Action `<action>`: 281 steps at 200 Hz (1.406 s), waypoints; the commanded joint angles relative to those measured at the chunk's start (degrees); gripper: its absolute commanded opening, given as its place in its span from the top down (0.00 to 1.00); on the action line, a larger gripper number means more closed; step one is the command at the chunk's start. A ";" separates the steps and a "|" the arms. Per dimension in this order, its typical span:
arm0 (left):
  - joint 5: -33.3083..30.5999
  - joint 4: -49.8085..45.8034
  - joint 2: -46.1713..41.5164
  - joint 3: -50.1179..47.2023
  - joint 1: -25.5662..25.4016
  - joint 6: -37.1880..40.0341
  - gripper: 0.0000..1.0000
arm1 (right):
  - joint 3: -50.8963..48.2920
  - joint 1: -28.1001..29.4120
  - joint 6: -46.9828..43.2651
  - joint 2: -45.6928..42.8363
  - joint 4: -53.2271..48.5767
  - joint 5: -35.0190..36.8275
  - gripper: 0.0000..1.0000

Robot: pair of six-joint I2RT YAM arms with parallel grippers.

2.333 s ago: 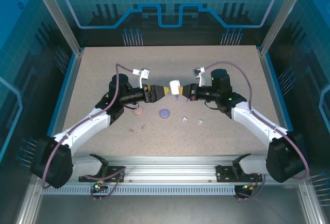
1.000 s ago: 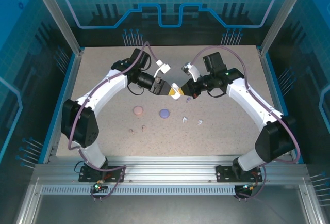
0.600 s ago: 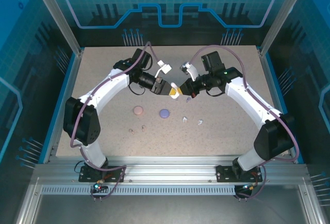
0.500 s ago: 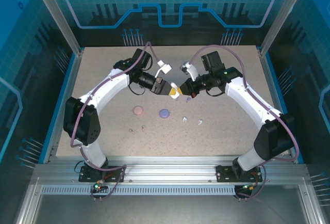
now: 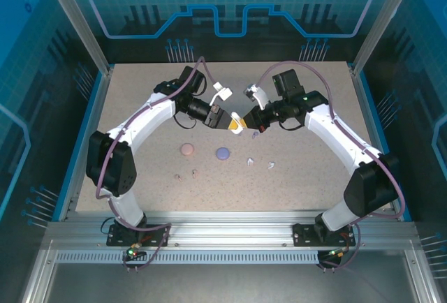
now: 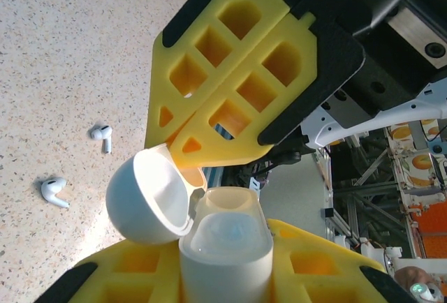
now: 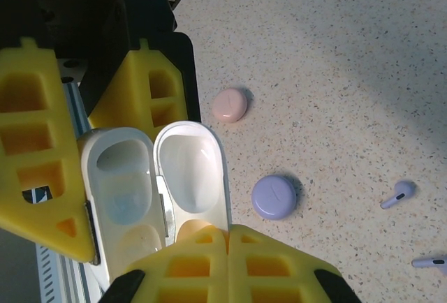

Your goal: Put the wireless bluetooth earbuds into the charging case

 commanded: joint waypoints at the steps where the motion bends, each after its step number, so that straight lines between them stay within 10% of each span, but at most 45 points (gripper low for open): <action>1: 1.48 -1.13 0.39 1.30 -0.27 1.59 1.00 | 2.08 -0.44 3.62 -0.48 2.06 3.55 0.75; 51: -9.93 20.63 -11.03 -10.73 0.94 -10.16 1.00 | -3.48 -8.20 22.72 -10.15 2.70 14.14 0.39; 89: -28.18 53.92 -26.32 -30.10 0.08 -21.99 1.00 | -11.65 -7.39 32.50 -11.89 -0.31 22.00 0.37; 134: -56.70 74.39 -40.37 -45.00 -7.03 -14.64 1.00 | -17.71 -0.99 42.53 -6.73 -0.49 29.19 0.37; 195: -64.50 79.23 -43.22 -46.06 -7.42 -14.13 1.00 | -12.46 13.22 66.44 5.41 -6.44 44.42 0.38; 281: -64.47 81.69 -42.08 -46.35 -7.43 -13.30 1.00 | -4.92 17.18 80.50 18.46 -10.67 46.75 0.42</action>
